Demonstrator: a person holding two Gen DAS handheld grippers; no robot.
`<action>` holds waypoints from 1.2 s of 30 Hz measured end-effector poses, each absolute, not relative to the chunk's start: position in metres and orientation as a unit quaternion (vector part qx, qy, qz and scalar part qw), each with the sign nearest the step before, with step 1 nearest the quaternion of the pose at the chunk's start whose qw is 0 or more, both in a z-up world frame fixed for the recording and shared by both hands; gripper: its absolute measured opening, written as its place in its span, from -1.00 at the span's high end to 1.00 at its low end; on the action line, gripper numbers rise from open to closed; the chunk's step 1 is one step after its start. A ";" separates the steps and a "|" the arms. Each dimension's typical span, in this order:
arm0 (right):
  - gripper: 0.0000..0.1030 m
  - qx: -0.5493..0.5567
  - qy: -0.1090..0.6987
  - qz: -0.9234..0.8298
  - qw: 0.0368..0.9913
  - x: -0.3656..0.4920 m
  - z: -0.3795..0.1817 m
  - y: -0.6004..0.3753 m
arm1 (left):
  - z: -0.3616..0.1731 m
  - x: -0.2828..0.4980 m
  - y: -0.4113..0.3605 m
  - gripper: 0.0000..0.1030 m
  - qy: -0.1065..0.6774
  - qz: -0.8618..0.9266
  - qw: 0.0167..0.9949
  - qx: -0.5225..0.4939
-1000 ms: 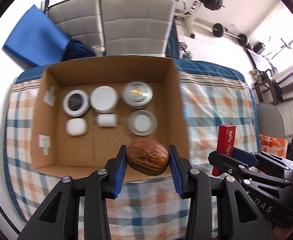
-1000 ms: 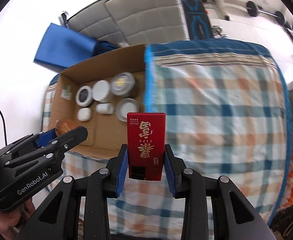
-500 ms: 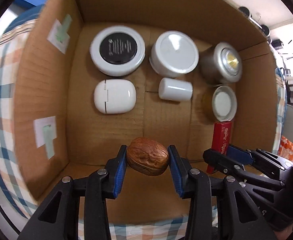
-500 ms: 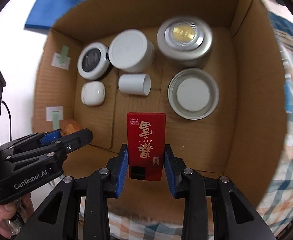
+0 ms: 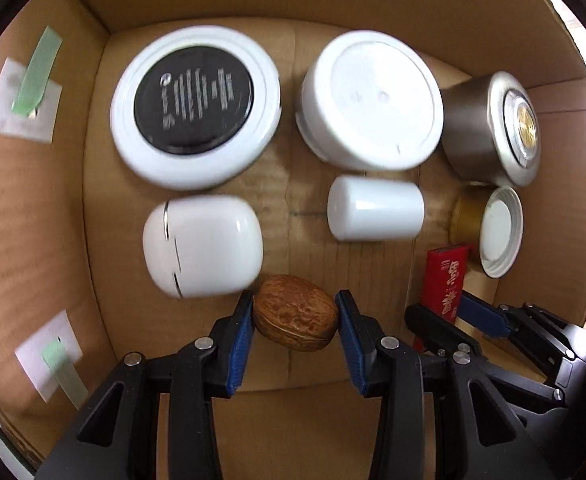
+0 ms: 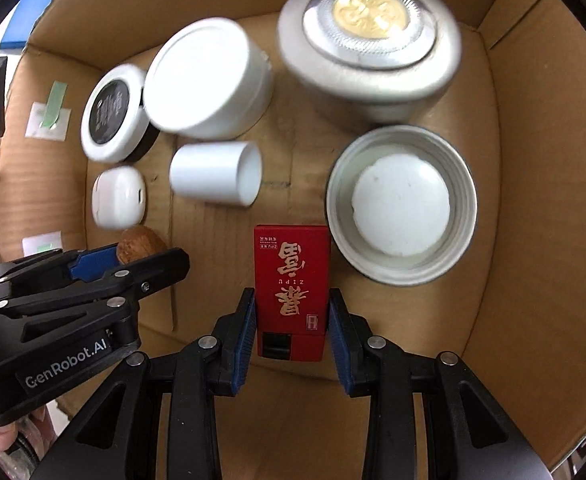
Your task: Organize rigid objects
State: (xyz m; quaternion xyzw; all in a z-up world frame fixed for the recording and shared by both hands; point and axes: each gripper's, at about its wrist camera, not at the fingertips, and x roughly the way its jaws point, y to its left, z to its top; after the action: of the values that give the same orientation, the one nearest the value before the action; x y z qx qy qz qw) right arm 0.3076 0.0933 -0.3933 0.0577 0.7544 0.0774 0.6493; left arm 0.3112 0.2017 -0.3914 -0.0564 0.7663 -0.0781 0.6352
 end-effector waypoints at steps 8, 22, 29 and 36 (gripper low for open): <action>0.28 0.055 0.750 0.055 0.657 0.309 -0.391 0.095 | -0.388 0.316 0.198 0.25 0.765 -0.064 0.638 -0.054; -0.33 0.051 0.719 0.042 0.692 0.282 -0.319 0.074 | -0.307 0.291 0.212 -0.44 0.729 -0.036 0.683 -0.039; -0.97 0.042 0.691 0.024 0.721 0.253 -0.265 0.063 | -0.248 0.264 0.220 -1.00 0.682 -0.018 0.731 -0.027; -1.00 0.039 0.675 0.010 0.737 0.253 -0.244 0.046 | -0.221 0.246 0.217 -1.00 0.652 -0.008 0.758 -0.019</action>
State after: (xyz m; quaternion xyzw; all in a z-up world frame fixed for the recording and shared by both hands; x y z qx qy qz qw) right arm 0.2530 0.0456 -0.2443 0.0391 0.6750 0.0104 0.7367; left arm 0.2461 0.2172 -0.2211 -0.0191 0.6522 -0.0085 0.7577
